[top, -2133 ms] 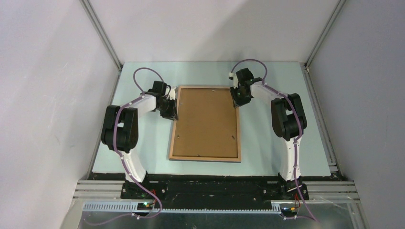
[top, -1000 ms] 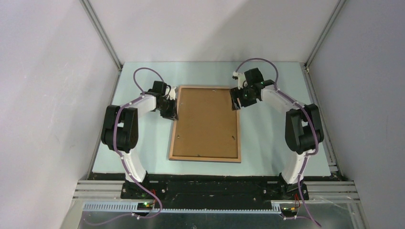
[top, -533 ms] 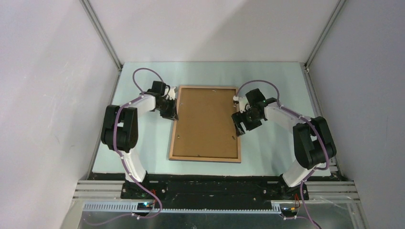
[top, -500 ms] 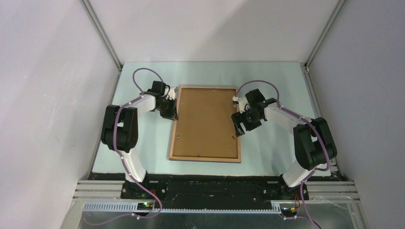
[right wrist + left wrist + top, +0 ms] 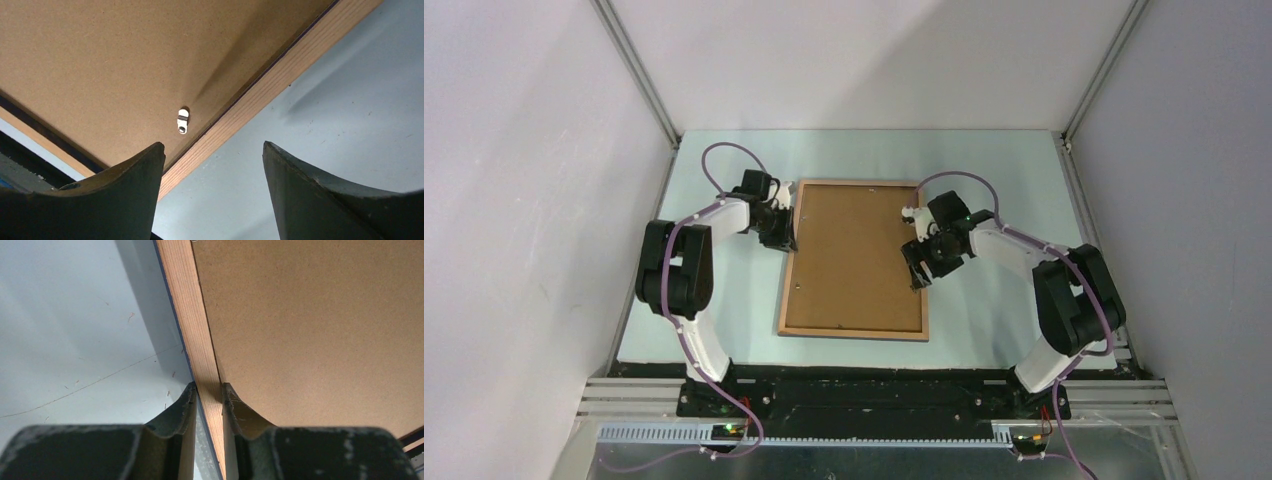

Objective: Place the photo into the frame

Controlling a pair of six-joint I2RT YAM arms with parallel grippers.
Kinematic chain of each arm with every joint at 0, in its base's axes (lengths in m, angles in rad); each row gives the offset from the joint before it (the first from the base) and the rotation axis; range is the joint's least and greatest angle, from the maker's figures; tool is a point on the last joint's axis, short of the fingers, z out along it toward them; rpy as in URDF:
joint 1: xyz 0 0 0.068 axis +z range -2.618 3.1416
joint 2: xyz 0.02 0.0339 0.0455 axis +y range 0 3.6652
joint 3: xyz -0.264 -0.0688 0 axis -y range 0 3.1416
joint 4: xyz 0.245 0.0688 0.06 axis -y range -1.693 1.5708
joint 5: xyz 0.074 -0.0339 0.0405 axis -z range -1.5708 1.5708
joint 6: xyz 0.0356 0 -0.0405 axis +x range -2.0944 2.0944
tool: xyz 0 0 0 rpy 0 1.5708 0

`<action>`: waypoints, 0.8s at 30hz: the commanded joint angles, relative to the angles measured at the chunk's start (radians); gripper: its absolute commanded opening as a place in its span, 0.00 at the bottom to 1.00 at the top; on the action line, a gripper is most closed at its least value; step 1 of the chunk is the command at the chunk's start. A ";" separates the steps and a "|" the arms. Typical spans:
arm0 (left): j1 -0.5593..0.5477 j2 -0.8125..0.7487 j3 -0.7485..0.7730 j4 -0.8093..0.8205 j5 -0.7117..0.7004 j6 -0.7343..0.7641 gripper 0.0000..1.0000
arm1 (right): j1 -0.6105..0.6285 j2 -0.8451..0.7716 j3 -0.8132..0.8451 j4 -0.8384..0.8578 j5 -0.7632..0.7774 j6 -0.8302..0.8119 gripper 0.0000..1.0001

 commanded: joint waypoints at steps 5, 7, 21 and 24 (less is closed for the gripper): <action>-0.002 0.014 -0.005 -0.003 0.062 0.037 0.00 | 0.033 0.041 -0.003 0.051 0.061 0.007 0.75; -0.002 0.014 -0.005 -0.003 0.064 0.037 0.00 | 0.036 0.046 -0.002 0.055 0.062 0.011 0.75; -0.001 0.016 -0.003 -0.003 0.065 0.037 0.00 | 0.072 0.086 0.008 0.078 0.102 0.040 0.71; -0.002 0.018 -0.002 -0.002 0.067 0.037 0.00 | 0.082 0.092 0.009 0.082 0.117 0.044 0.70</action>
